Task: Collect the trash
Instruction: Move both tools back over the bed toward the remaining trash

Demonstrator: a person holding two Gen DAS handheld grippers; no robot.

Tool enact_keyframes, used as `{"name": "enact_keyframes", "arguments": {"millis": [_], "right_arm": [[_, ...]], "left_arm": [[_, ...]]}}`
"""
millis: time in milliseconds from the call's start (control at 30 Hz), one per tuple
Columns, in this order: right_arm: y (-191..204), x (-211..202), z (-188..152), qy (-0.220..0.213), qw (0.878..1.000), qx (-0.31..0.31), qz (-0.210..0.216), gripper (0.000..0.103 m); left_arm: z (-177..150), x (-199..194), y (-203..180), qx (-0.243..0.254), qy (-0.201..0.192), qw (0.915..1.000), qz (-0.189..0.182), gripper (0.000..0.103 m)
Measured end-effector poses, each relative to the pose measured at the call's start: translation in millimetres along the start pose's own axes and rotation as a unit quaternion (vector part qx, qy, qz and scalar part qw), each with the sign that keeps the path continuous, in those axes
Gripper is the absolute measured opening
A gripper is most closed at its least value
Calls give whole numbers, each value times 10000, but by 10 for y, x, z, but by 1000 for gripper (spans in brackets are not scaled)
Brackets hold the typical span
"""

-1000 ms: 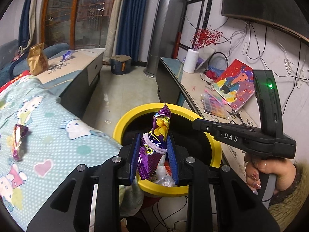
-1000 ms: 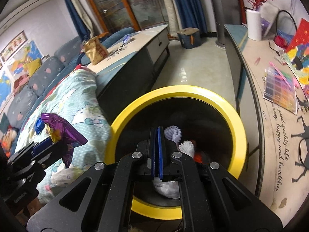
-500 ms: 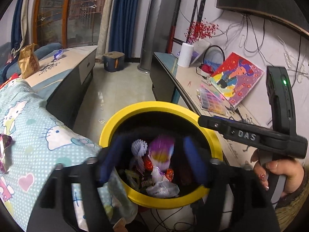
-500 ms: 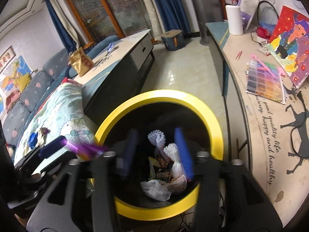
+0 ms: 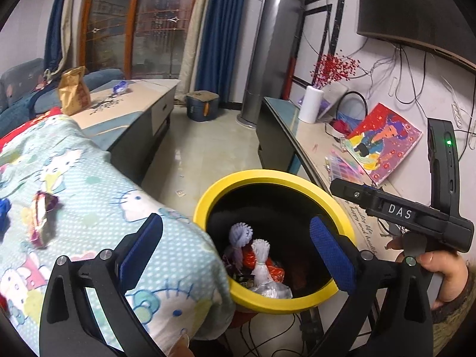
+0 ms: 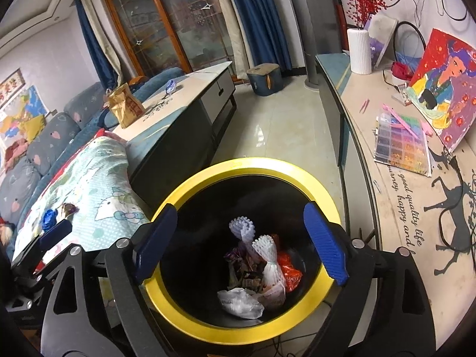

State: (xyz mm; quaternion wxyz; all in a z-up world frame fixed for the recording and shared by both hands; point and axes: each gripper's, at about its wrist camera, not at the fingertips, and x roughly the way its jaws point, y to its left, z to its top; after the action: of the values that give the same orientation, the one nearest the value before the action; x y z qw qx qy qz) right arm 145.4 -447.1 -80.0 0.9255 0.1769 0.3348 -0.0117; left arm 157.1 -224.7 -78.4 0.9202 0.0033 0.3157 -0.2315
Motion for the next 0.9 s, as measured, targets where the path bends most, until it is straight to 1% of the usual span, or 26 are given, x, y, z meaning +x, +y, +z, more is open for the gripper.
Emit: {"name": "enact_keyframes", "arguments": {"millis": [400, 667, 900], "right_arm": [[324, -125, 7, -147, 9991, -306, 271, 79], [635, -181, -34, -139, 9962, -678, 521, 79], [949, -255, -113, -159, 9911, -1058, 797, 79]], "left_arm": [[-45, -428, 299, -214, -295, 9982, 474, 96], [-57, -689, 537, -434, -497, 9951, 734, 96], [-78, -901, 723, -626, -654, 9912, 965, 96]]}}
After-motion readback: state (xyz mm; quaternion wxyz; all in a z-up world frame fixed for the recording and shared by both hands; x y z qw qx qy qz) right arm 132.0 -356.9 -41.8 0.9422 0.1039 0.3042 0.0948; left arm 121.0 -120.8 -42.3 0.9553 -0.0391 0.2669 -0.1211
